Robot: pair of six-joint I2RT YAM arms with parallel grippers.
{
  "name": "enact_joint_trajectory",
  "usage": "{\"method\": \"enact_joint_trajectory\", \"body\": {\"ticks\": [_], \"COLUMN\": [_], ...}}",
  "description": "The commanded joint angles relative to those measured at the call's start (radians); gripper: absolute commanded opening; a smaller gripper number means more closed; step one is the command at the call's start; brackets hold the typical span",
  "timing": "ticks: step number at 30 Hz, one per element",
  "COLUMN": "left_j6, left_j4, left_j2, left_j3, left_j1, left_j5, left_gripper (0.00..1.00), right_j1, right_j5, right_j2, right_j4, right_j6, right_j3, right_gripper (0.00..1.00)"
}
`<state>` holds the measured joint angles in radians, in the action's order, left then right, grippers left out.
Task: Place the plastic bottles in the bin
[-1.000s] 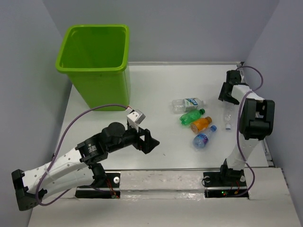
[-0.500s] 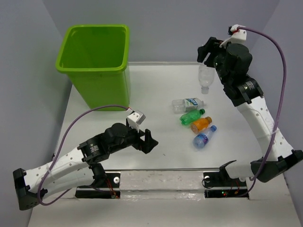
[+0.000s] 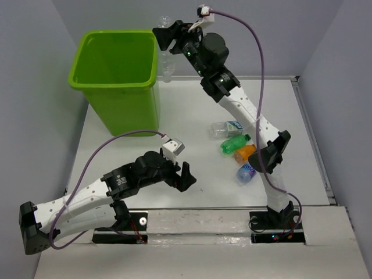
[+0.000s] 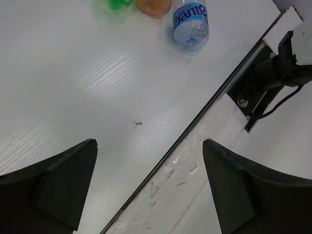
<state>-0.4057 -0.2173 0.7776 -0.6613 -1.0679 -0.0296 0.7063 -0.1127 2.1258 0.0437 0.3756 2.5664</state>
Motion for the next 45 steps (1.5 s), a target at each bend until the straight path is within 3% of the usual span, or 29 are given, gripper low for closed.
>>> {"method": "enact_joint_trajectory", "body": {"ticks": [1,7,12,16,20,22,23,26,30,34,37,40,45], "left_j6": [0.005,0.011,0.013,0.018,0.019,0.015,0.015,0.018,0.027,0.031,0.031,0.034,0.042], "left_j4": [0.007,0.010,0.015,0.019,0.018,0.016,0.013,0.015,0.016,0.015,0.012,0.006,0.016], "left_j2": [0.029,0.057,0.034,0.028,0.034,0.032,0.032,0.043,0.092,0.107,0.092,0.086,0.095], "left_j3": [0.014,0.009,0.009,0.009,0.009,0.012,0.011,0.012,0.002,-0.004,-0.004,-0.011,-0.011], "left_j1": [-0.007,-0.007,-0.007,-0.007,-0.007,-0.009,-0.007,-0.006,-0.007,-0.006,-0.006,-0.006,-0.006], "left_j5": [-0.009,-0.024,-0.029,-0.038,-0.033,-0.023,-0.018,-0.018,-0.027,-0.021,0.011,0.055,0.076], "left_gripper": [0.99,0.99,0.99,0.99,0.99,0.99,0.99,0.99,0.99,0.99,0.99,0.99,0.99], "right_j1": [0.018,0.061,0.136,0.157,0.157,0.157,0.157,0.145,0.134,0.124,0.124,0.124,0.124], "right_j5": [0.093,0.145,0.013,0.011,0.050,0.024,0.013,0.005,0.013,0.015,0.031,0.041,0.079], "right_j2": [-0.026,0.062,-0.104,-0.141,0.064,0.211,0.227,0.184,0.318,0.295,0.299,0.254,0.181], "right_j4": [-0.373,-0.403,-0.418,-0.532,-0.576,-0.629,-0.655,-0.795,-0.777,-0.809,-0.727,-0.651,-0.478], "right_j6": [0.077,0.060,-0.095,-0.168,-0.230,-0.291,-0.305,-0.252,-0.190,-0.116,-0.121,-0.119,-0.122], "right_j3": [-0.060,0.063,-0.162,-0.224,0.025,0.225,0.242,0.063,0.225,0.138,0.147,0.092,0.078], "right_gripper": [0.47,0.47,0.46,0.45,0.42,0.40,0.39,0.38,0.39,0.39,0.47,0.78,0.95]}}
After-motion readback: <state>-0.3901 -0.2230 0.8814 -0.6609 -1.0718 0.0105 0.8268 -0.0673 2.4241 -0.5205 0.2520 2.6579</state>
